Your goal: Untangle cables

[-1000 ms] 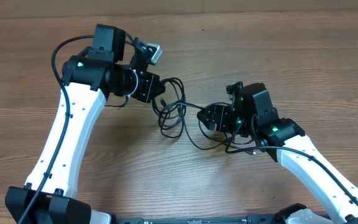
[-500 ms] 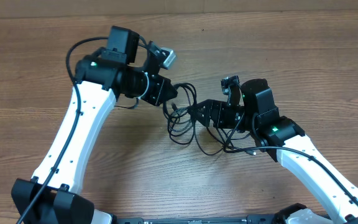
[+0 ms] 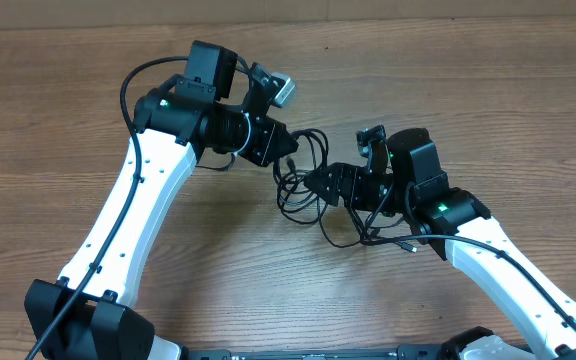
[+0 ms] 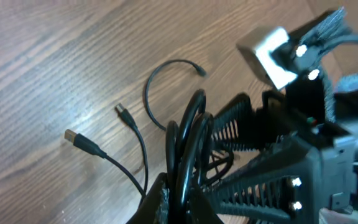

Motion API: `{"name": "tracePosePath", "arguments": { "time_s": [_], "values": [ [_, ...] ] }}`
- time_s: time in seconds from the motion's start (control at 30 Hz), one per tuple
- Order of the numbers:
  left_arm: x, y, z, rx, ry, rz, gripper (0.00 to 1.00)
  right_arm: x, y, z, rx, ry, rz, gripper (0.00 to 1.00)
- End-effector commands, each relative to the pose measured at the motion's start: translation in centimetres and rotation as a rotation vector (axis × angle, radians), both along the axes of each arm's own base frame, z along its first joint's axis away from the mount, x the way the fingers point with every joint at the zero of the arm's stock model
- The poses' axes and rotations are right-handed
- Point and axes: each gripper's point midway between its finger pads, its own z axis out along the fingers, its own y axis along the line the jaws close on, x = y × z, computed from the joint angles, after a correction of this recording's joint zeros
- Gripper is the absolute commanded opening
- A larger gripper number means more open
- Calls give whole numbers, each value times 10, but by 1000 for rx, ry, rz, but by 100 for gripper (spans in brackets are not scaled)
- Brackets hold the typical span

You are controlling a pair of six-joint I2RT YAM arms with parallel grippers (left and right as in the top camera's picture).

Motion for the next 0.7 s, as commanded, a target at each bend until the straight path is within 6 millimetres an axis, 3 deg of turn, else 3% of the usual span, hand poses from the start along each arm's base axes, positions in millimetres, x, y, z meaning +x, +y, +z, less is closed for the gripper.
{"name": "tracePosePath", "arguments": {
  "time_s": [0.0,0.27,0.5,0.67],
  "values": [
    [0,-5,2,-31,14,-1,4,-4,-2,-5,-8,27,0,77],
    [-4,-8,5,-69,73,24,4,7,-13,-13,-74,10,-71,78],
    [-23,-28,28,-237,135,-76,4,16,-19,-12,-73,28,-162,79],
    [-26,-26,26,-228,158,-72,4,22,-17,-6,-51,0,-167,79]
  ]
}}
